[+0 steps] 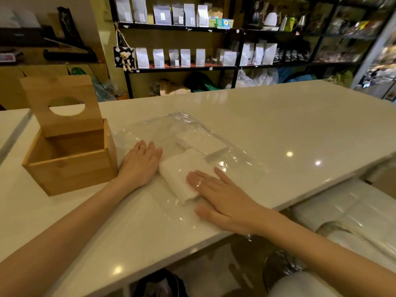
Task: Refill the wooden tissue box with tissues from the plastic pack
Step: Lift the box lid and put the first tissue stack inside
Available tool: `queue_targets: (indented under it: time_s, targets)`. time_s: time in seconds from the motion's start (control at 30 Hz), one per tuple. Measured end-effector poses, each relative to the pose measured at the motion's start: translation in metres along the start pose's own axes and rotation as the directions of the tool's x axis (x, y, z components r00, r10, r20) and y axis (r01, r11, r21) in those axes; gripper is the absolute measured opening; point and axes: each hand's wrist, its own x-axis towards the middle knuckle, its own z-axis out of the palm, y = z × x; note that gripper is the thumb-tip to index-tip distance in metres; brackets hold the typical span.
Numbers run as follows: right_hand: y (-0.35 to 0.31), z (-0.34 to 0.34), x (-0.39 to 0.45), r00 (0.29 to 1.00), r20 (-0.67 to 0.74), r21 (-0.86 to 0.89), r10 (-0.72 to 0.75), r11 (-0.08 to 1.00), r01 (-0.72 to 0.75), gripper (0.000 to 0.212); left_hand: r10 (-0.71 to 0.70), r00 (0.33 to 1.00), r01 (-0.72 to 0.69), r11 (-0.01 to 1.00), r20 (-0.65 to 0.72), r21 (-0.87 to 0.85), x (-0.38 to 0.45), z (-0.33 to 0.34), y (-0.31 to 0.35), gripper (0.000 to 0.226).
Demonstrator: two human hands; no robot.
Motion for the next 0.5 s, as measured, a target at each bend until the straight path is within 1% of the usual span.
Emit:
queue_targets:
  time_s: [0.07, 0.2, 0.33, 0.4, 0.5]
  targets:
    - [-0.001, 0.001, -0.015, 0.999, -0.033, 0.034, -0.003, 0.999, 0.004, 0.070, 0.017, 1.000, -0.017, 0.999, 0.000, 0.031, 0.001, 0.003, -0.002, 0.050]
    - [-0.005, 0.003, -0.041, 0.994, -0.110, 0.106, 0.002, 0.994, 0.010, 0.063, 0.018, 1.000, -0.019, 0.999, -0.016, -0.027, 0.001, 0.005, -0.004, 0.046]
    - [-0.006, 0.013, -0.061, 0.967, -0.255, 0.087, 0.001, 0.996, 0.022, 0.059, -0.023, 0.998, 0.015, 0.993, -0.066, -0.120, -0.002, 0.003, -0.001, 0.046]
    - [-0.005, 0.015, -0.066, 0.947, -0.322, 0.066, 0.000, 0.998, 0.023, 0.057, -0.053, 0.996, 0.043, 0.988, -0.065, -0.151, -0.006, -0.002, 0.003, 0.046]
    - [-0.007, 0.015, -0.070, 0.929, -0.369, 0.033, 0.003, 0.999, 0.010, 0.049, -0.076, 0.996, 0.063, 0.970, -0.048, -0.233, -0.013, -0.007, 0.005, 0.046]
